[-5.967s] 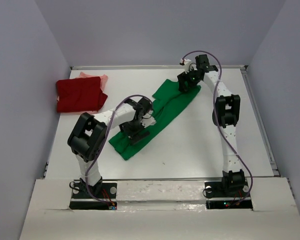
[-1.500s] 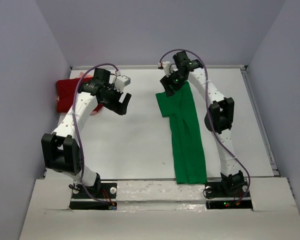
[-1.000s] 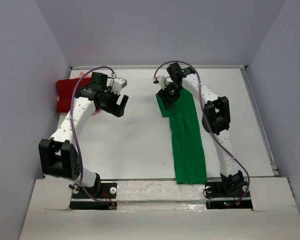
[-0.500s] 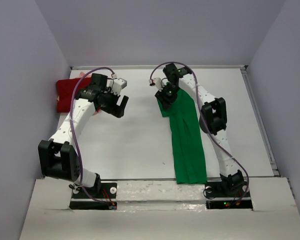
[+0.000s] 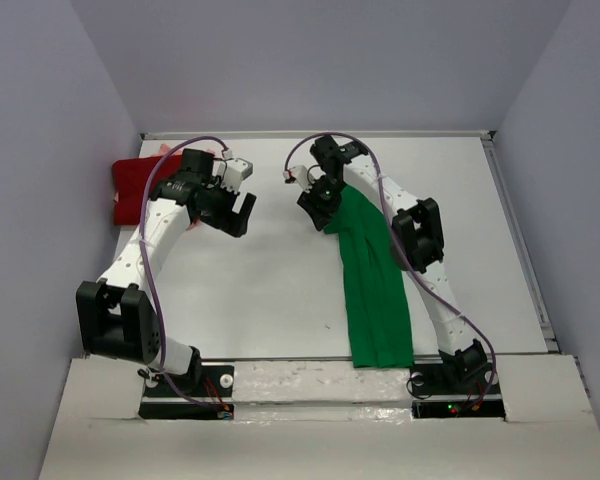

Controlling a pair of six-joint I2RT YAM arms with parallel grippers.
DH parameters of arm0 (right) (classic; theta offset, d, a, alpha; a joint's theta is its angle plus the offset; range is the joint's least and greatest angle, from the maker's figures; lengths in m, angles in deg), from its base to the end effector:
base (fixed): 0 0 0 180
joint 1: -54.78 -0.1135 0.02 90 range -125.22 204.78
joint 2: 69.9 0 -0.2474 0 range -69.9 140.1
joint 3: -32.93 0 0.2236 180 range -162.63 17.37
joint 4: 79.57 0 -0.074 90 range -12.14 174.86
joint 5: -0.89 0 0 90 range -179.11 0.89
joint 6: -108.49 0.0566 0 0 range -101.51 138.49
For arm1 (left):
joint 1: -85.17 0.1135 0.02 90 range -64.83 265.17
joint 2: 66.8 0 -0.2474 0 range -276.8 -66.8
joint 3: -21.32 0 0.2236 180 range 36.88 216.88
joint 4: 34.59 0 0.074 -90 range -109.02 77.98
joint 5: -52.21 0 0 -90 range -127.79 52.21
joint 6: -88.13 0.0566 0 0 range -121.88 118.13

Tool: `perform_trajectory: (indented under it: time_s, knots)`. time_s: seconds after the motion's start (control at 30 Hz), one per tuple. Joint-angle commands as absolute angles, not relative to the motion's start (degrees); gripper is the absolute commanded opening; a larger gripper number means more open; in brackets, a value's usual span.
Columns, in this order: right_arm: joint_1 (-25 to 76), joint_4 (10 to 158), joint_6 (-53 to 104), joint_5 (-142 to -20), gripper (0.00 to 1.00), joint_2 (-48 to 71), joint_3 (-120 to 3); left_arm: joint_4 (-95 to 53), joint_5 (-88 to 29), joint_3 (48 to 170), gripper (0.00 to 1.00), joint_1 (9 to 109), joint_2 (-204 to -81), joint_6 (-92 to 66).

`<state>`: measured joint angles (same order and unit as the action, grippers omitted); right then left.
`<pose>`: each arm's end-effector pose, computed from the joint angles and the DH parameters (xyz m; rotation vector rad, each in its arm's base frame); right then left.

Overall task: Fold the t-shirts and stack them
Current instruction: Rotate the tshirt 90 degrees

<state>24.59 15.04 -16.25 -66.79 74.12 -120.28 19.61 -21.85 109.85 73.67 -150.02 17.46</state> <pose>0.3964 0.2555 0.1718 -1.5802 2.3576 0.5457 0.2888 -0.0746 0.2831 0.7579 2.2757 -0.2733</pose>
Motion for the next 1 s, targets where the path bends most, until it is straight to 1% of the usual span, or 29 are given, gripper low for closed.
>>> perform_trajectory:
  time_s: [0.0,0.43,0.63,0.7,0.73,0.8,0.87,0.9,0.97]
  knots:
    - [24.5,16.7,-17.4,-66.9,0.56,74.6,-120.4,19.0,-21.9,108.8,0.99,74.1,-146.7,16.9]
    - [24.5,18.8,-18.1,-70.3,0.59,76.8,-121.2,17.7,-21.5,106.5,0.99,74.5,-145.3,17.0]
    - [24.5,20.2,-18.2,-71.2,0.55,76.7,-118.5,17.8,-21.2,106.5,0.99,74.5,-145.7,17.0]
    - [24.5,20.3,-18.2,-71.4,0.48,77.0,-118.5,17.8,-21.2,106.5,0.99,74.5,-145.6,16.9]
    - [24.5,20.3,-18.2,-71.4,0.39,77.1,-118.6,17.7,-21.1,106.5,0.99,74.5,-145.7,16.9]
    - [24.5,20.3,-18.5,-71.8,0.26,77.5,-119.0,17.8,-20.9,106.6,0.99,74.5,-145.9,16.9]
    - [24.5,20.2,-18.4,-72.5,0.05,77.8,-119.5,17.9,-20.9,106.7,0.99,74.5,-146.0,17.0]
    - [24.5,20.3,-18.4,-72.6,0.0,77.8,-119.6,17.9,-20.9,106.7,0.99,74.5,-146.1,17.0]
    - [24.5,20.4,-18.4,-72.8,0.0,77.7,-119.6,18.0,-20.7,106.8,0.99,74.5,-146.3,17.0]
